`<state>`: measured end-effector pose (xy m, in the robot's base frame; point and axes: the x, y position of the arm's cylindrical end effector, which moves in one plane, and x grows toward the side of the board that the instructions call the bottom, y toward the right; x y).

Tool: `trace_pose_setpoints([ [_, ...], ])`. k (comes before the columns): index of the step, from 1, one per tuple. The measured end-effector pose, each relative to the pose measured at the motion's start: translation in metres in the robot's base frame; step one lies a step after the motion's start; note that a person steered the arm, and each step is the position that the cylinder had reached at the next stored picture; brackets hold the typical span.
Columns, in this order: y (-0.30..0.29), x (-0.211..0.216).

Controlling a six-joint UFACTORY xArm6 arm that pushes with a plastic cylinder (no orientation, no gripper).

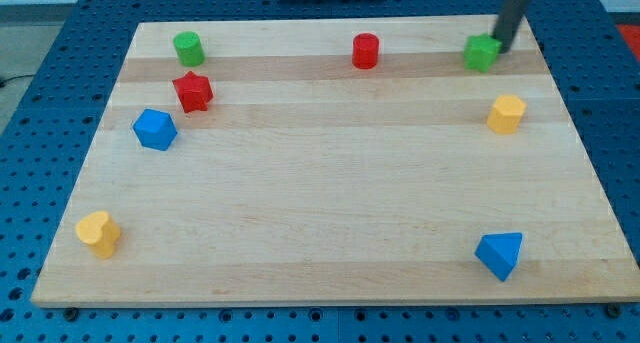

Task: Move slightly red circle slightly to the left

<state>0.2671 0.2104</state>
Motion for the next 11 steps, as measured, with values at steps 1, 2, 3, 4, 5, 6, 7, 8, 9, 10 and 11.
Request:
trace_pose_setpoints([
  [1,-0.067,0.003],
  [2,-0.112,0.003],
  [3,-0.14,0.003],
  [4,-0.161,0.003],
  [5,-0.162,0.004],
  [6,-0.151,0.013],
  [7,-0.15,0.025],
  [8,-0.149,0.019],
  [9,-0.164,0.037],
  [10,-0.205,0.04],
  [11,-0.161,0.018],
])
